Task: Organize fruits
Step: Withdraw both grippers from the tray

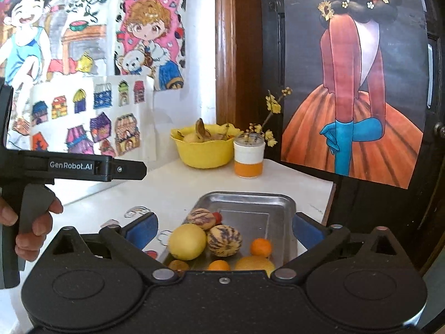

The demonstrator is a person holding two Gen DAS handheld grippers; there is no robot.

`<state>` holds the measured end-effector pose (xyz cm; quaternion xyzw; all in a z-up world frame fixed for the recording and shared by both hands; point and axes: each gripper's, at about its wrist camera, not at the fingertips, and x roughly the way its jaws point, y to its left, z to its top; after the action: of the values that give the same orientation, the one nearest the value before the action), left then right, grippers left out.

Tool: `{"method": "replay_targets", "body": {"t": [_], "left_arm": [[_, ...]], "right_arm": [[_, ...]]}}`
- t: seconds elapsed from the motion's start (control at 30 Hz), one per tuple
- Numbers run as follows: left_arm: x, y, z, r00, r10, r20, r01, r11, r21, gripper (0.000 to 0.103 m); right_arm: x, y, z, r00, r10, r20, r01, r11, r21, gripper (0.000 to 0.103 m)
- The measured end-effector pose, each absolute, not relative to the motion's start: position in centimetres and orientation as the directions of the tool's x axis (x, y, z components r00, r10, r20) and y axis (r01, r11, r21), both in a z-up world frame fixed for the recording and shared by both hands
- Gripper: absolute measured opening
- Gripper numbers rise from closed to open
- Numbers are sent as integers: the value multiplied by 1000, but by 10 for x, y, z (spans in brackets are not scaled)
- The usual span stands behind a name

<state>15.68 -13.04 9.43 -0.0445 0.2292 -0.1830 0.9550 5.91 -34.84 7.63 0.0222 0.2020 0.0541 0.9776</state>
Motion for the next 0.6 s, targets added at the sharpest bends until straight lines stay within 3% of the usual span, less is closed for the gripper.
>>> {"method": "replay_targets", "body": {"t": [0.27,0.6], "left_arm": [[118,-103,90,860,-335,-386,292,942,-168,103],[78,-72,77,892,-276,-359,239,960,-144,103]], "right_arm": [[30,-328,72,926,128,-356,-96,990,106,102],[-1,-306,67,913,137,-384,-63,978,199,102]]}}
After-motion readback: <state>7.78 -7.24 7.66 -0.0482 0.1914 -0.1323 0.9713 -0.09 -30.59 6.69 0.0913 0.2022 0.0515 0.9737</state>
